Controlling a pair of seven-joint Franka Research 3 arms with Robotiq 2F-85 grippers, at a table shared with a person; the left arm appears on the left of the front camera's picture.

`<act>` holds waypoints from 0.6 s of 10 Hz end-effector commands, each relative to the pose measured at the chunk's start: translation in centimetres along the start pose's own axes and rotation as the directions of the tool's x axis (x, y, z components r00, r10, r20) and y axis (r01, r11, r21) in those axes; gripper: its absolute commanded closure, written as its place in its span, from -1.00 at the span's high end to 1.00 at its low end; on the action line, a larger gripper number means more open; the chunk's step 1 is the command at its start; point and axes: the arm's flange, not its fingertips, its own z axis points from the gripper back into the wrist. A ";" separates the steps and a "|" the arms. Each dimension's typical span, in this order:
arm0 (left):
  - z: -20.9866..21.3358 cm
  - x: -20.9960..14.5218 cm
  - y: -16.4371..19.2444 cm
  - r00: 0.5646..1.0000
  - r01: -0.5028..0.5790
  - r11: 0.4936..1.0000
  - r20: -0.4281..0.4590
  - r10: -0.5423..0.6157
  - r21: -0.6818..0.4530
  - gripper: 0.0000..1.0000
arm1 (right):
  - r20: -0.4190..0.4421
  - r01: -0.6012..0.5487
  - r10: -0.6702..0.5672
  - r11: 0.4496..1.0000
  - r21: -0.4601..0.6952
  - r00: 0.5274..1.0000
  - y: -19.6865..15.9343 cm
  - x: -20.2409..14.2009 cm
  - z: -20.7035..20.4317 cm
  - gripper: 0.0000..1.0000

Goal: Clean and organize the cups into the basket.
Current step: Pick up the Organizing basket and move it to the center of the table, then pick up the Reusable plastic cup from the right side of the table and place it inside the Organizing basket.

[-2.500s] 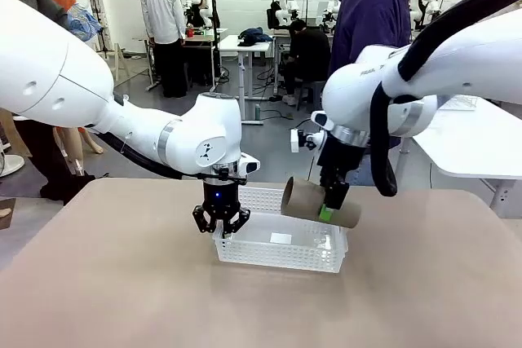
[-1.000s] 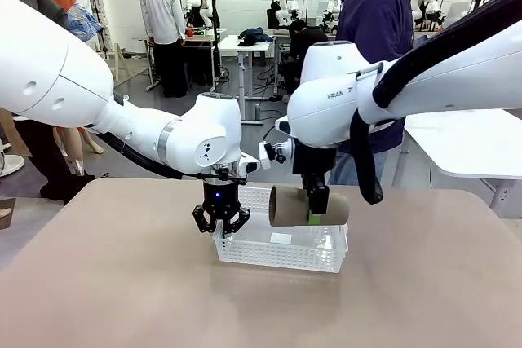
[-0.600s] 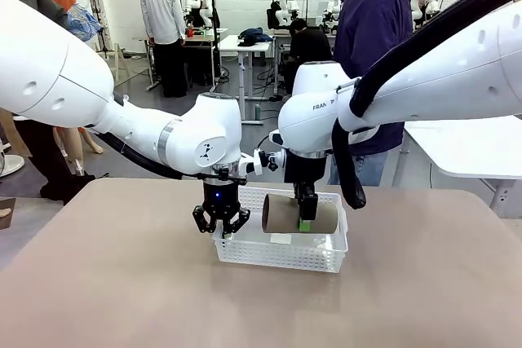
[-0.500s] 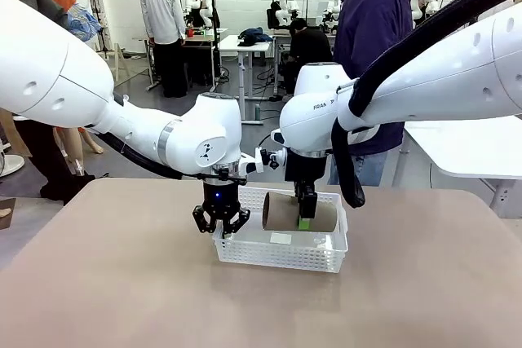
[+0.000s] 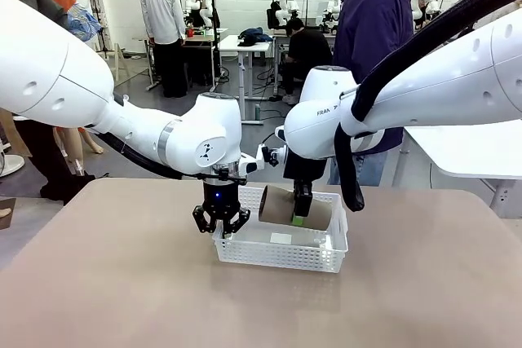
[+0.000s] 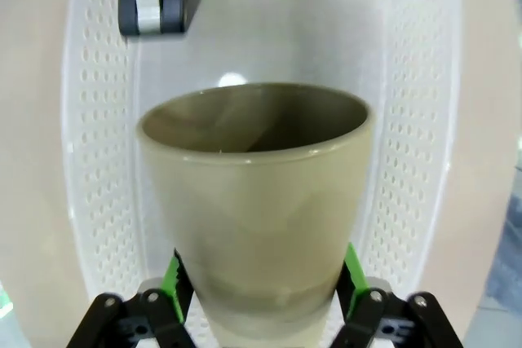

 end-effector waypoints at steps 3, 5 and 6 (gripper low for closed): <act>-0.1 -0.1 0.2 1.000 0.009 1.000 0.006 -0.009 0.000 -1.00 | 0.093 0.044 -0.042 0.999 -0.020 0.995 1.5 -1.9 0.4 0.68; -0.1 -0.1 0.2 1.000 0.009 1.000 0.006 -0.009 0.000 -1.00 | 0.104 0.078 -0.076 0.997 -0.013 0.992 1.7 -2.8 0.9 0.68; -0.1 -0.1 0.2 1.000 0.009 1.000 0.006 -0.009 0.000 -1.00 | 0.087 0.081 -0.081 0.997 0.001 0.993 2.1 -3.2 1.1 0.68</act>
